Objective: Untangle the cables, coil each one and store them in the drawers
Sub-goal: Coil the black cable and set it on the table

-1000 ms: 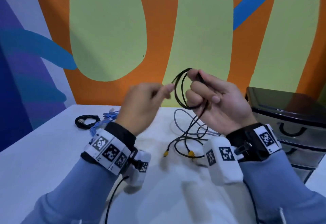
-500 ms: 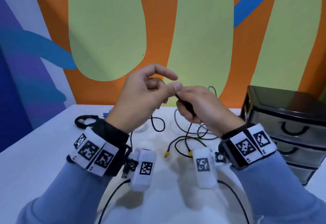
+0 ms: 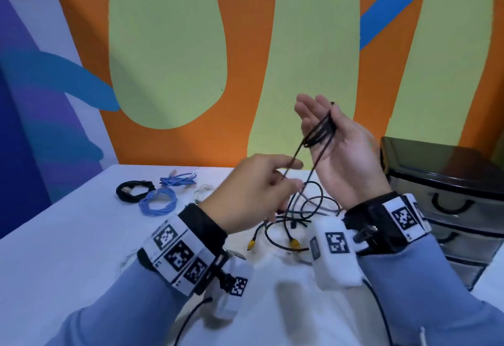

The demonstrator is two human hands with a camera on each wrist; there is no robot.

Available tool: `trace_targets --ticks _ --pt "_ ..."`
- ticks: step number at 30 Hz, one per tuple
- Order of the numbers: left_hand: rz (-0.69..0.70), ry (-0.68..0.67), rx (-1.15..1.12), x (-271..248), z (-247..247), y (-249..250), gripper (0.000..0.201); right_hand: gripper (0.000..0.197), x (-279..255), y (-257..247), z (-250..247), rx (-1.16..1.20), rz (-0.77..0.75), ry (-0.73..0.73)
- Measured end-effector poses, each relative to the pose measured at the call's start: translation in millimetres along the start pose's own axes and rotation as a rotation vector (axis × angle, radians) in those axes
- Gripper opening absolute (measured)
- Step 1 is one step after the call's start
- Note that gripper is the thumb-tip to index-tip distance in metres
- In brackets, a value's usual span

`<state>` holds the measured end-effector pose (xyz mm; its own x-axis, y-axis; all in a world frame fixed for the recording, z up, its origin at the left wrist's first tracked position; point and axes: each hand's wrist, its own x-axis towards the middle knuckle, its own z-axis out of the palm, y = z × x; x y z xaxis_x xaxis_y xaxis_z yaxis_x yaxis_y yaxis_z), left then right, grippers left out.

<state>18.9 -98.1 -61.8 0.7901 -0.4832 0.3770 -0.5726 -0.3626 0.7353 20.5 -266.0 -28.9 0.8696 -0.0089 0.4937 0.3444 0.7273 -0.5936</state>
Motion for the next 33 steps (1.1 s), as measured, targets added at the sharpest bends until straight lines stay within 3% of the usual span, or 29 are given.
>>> trace_targets --ticks 2,4,6,8,11,13,16,19,22,28,33 --pt "0.027 -0.042 0.032 -5.2 5.7 8.2 0.039 0.037 3.6 4.3 -3.6 -0.215 -0.133 0.074" --pt "0.124 0.010 0.062 -8.3 2.9 16.9 0.029 0.032 5.5 8.9 -5.7 -0.565 -0.190 0.115" --pt "0.230 0.123 0.068 -8.4 -7.3 22.4 0.014 0.027 3.1 10.5 -5.6 -0.937 -0.153 0.090" --pt "0.282 0.246 0.038 -5.8 -20.7 20.5 0.011 0.029 -1.2 10.2 -4.1 -1.060 -0.001 -0.053" --pt "0.300 0.409 -0.074 -3.1 -39.0 12.8 0.008 0.036 -8.7 3.0 3.8 -0.871 0.240 -0.246" --pt "0.321 0.489 -0.125 -1.4 -45.3 8.4 0.015 0.033 -11.0 -3.3 8.5 -0.656 0.362 -0.273" --pt "0.309 0.464 -0.153 0.6 -43.5 6.5 0.016 0.036 -12.6 -7.6 9.7 -0.391 0.476 -0.261" --pt "0.210 0.291 -0.200 -0.4 -32.9 8.2 0.027 0.038 -12.6 -5.4 10.4 -0.305 0.477 -0.253" --pt "0.176 0.215 -0.232 -1.6 -25.7 9.3 0.048 0.039 -10.6 -1.4 11.3 -0.302 0.434 -0.202" --pt "0.200 0.328 -0.106 5.3 -24.1 -1.5 0.024 0.039 -7.9 7.9 11.2 -0.303 0.436 -0.188" --pt "0.093 0.323 -0.346 6.6 -38.2 -6.7 0.028 0.039 -5.0 7.0 4.4 -0.288 0.393 -0.098"
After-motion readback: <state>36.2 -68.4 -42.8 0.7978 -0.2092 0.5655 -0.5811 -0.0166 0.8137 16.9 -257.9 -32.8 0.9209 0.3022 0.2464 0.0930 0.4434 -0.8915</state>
